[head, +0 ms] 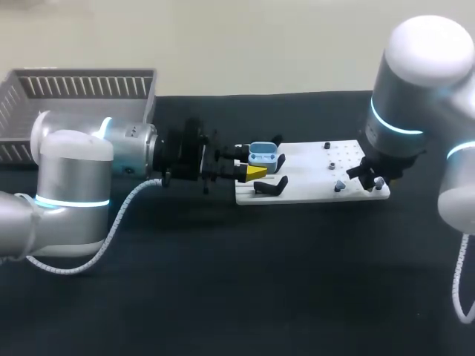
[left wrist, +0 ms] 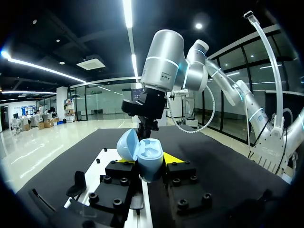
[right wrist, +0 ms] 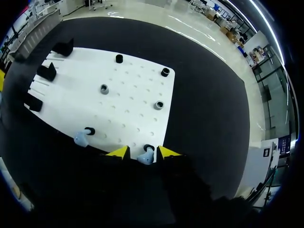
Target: Pick up each earbud case from the left stands, insert the matching earbuds, close the lid, and place the case in the box.
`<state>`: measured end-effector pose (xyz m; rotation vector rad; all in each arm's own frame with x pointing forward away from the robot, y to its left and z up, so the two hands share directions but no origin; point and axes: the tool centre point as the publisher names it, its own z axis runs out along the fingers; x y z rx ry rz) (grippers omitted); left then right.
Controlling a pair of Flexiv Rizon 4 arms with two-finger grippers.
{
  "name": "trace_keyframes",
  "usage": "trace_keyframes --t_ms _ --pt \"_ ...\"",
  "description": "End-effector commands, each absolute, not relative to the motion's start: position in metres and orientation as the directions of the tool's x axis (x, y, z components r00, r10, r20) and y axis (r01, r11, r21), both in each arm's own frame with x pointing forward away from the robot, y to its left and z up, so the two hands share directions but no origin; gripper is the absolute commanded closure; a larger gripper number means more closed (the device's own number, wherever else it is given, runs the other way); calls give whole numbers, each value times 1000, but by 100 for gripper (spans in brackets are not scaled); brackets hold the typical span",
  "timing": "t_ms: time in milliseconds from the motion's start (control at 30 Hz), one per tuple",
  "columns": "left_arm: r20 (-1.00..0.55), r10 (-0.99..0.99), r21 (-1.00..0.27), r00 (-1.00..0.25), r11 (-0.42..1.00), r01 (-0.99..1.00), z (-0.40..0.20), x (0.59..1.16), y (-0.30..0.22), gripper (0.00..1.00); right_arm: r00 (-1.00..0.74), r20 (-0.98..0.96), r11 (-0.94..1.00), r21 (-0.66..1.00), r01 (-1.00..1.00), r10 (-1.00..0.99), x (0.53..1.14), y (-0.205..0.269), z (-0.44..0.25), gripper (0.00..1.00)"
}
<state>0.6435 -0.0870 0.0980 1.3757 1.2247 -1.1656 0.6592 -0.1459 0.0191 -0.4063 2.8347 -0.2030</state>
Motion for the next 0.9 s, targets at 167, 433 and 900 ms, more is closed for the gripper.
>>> trace_keyframes --t_ms 167,433,900 --pt "-992 115 50 58 -70 996 97 642 -87 100 -924 -246 951 -175 -256 -294 659 -147 20 66" --pt "-992 115 50 58 -70 996 97 642 -87 100 -923 -246 950 -179 -257 -296 657 -146 21 74" --pt "-992 115 50 58 -70 996 97 642 -87 100 -919 -257 949 -186 -256 -299 658 -145 25 100"
